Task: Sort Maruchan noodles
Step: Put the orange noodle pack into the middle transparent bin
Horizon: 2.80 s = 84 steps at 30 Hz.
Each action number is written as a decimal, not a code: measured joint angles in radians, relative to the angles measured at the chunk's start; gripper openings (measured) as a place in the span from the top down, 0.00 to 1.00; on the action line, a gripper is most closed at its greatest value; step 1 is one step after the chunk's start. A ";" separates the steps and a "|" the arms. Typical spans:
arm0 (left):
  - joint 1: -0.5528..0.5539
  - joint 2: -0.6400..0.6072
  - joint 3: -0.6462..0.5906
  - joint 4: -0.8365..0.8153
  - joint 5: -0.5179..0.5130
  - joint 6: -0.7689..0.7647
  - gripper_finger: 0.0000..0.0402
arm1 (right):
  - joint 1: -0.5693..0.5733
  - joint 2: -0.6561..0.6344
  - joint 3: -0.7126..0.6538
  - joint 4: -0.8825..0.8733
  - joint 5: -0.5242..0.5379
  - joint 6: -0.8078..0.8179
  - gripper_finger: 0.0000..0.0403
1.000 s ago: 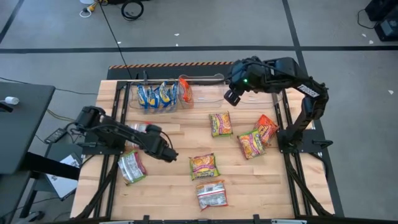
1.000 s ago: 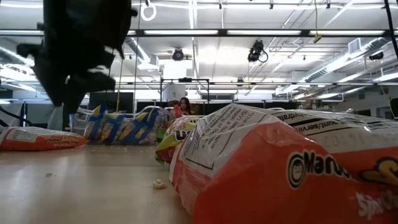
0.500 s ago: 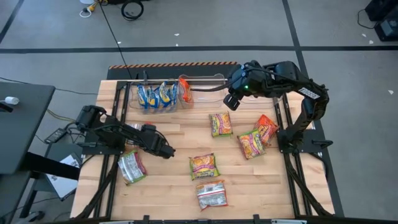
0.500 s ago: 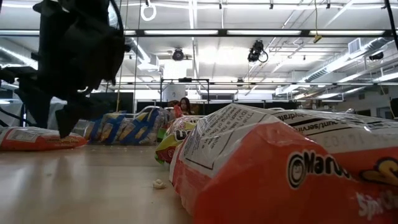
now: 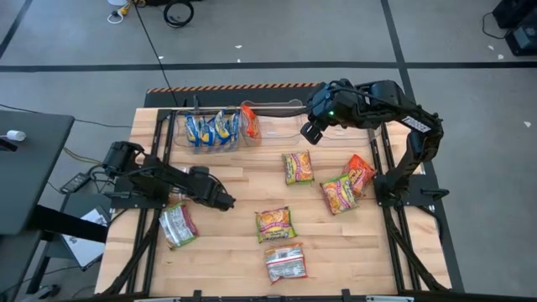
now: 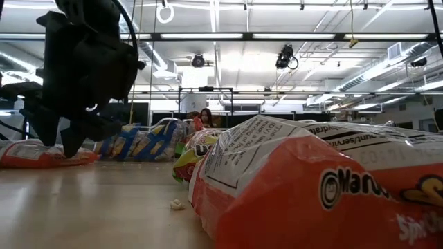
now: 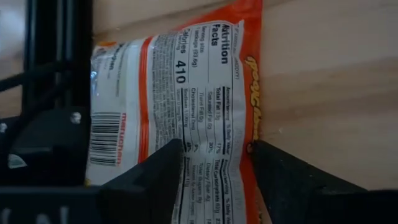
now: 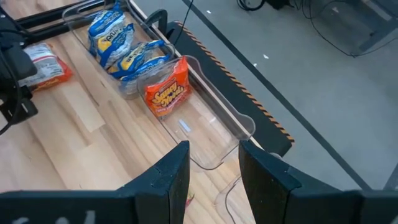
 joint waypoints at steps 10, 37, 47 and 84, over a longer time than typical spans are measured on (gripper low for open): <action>-0.007 0.000 0.081 -0.093 -0.014 -0.005 0.51 | 0.001 0.000 0.000 0.000 0.000 -0.028 0.64; 0.026 0.089 0.080 -0.081 0.088 0.091 0.92 | 0.189 0.001 -0.577 0.297 -0.214 -0.002 0.64; -0.005 0.088 0.390 -0.370 0.084 0.240 0.99 | 0.314 0.000 -0.655 0.300 -0.211 0.095 0.64; -0.137 0.393 0.683 0.432 -0.013 1.127 0.47 | 0.632 -0.061 -0.659 -0.006 -0.191 0.637 0.64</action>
